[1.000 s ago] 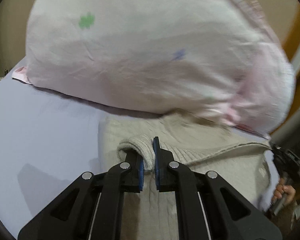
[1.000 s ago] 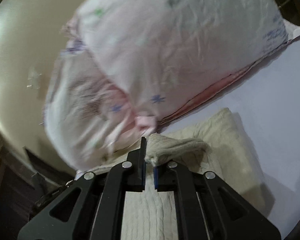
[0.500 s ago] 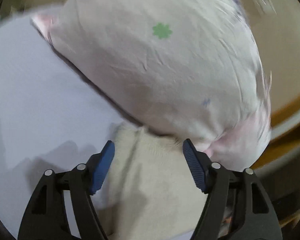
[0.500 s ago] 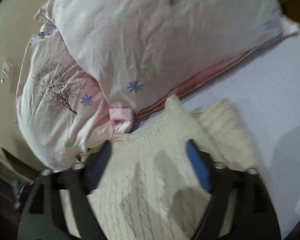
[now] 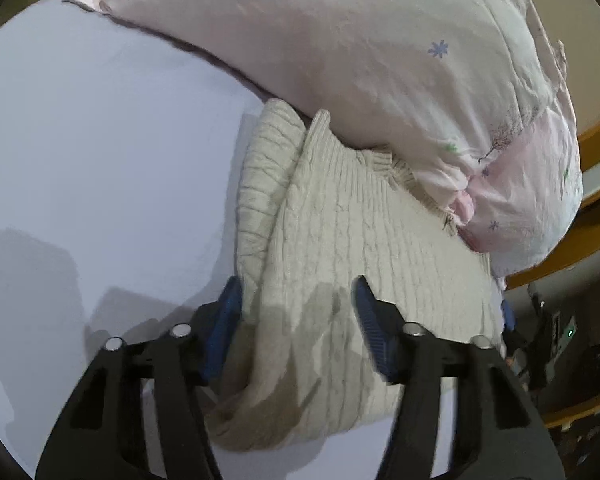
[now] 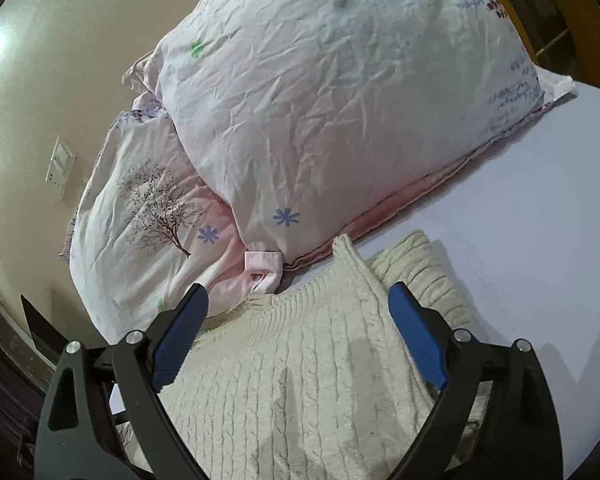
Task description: Fold small clothes
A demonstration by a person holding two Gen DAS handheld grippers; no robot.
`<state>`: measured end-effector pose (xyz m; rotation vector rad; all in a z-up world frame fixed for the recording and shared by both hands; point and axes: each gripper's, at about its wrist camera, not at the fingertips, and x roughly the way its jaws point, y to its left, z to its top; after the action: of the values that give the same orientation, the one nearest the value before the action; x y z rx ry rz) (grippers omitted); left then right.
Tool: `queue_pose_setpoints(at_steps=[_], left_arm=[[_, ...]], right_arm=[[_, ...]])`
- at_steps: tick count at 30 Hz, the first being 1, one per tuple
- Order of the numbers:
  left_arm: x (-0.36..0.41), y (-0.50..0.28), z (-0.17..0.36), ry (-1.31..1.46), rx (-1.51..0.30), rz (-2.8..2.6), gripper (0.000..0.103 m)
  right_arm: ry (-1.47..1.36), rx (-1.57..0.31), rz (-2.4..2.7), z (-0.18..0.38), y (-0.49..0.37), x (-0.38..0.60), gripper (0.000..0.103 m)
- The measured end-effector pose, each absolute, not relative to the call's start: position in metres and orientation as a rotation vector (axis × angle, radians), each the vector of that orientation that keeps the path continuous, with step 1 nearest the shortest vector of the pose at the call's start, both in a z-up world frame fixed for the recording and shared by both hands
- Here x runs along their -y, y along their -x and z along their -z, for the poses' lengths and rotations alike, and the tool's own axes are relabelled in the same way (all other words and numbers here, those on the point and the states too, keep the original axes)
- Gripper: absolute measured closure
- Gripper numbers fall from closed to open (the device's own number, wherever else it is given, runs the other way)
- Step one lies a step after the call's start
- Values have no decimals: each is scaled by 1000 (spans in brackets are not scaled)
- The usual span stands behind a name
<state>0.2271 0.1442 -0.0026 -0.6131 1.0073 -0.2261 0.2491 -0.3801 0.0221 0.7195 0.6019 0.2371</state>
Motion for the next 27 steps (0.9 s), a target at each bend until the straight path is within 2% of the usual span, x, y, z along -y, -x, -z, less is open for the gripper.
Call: queue_pose_setpoints(at_steps=[1,2,5,8,11,15,19,21,23,25,27], left_arm=[[-141,-232,8,656,-1033,244,72],[-143,-235,16,735,-1045,268,80],[-148,-237,18,868,-1039,303,83],[-138,-230,-12,893,-969,363,84],[-96,-226,-69,796,-885,454,86],[20,-240,-115,662,-855,633,87],[161,-272,-85,551,-982,774,86],[205,-285,-63,546,-1089,843,86],[222,-295,-45,643,-1191,947,86],[208,-295,-45,806,-1171,1100,86],[178,-291,-57,833,-1085,1085,76]], right_arm=[[-734,-614,-243,-19,-252,380,11],[-751,-626,-248,-17,-254,382,11],[-822,-647,-269,-11,-256,392,11],[-830,-631,-267,-15,-254,401,11],[-831,-615,-254,-19,-253,407,11],[-846,-583,-248,-25,-248,417,11],[-783,-537,-204,-33,-244,430,11],[-759,-533,-164,-33,-243,438,11],[-788,-534,-146,-30,-242,452,11],[-829,-535,-158,-28,-242,464,11],[-836,-549,-183,-28,-243,466,10]])
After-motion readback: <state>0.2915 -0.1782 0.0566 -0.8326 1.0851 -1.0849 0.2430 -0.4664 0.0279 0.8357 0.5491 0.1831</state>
